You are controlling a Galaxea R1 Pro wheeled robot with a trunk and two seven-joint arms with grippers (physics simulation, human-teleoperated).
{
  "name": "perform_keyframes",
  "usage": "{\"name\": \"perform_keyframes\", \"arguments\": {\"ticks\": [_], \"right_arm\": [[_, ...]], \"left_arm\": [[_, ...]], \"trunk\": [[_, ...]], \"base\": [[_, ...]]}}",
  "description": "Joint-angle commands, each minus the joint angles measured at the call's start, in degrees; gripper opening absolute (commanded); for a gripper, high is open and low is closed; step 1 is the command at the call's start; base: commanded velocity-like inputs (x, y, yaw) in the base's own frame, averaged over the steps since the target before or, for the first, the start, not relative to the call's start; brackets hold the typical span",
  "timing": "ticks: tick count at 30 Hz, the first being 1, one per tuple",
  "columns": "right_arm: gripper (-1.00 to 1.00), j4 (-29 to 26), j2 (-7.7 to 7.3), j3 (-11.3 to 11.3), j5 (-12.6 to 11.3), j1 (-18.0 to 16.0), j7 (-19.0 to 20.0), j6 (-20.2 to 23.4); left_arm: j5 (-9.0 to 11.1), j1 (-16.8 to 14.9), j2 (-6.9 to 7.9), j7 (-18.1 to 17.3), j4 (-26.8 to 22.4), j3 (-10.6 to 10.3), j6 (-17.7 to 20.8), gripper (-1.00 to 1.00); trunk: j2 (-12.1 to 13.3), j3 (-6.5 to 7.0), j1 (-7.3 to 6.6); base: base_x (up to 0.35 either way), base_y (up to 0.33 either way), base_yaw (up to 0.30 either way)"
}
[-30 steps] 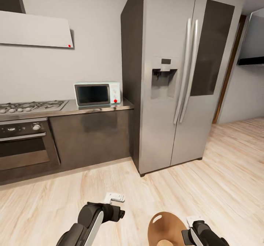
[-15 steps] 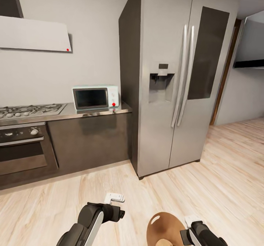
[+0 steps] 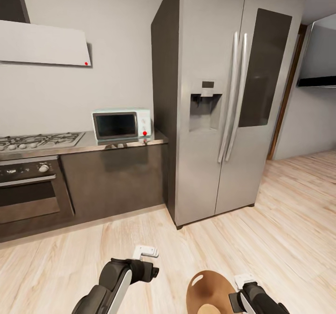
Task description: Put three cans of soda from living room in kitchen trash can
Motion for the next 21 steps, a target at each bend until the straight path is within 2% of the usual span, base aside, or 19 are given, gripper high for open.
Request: {"name": "perform_keyframes", "arguments": {"ticks": [1,21], "right_arm": [[-1.00,0.0,0.01,-0.1,-0.4,0.0,0.3,0.0],[-1.00,0.0,-0.15,-0.1,-1.0,0.0,0.8,-0.1]], "left_arm": [[0.0,0.0,0.00,0.0,0.0,0.0,-0.2,1.00],[0.0,0.0,0.00,0.1,0.1,0.0,-0.8,1.00]], "trunk": [[0.0,0.01,0.00],[0.0,0.01,0.00]], "base": [[0.000,0.000,0.000],[0.000,0.000,0.000]]}}
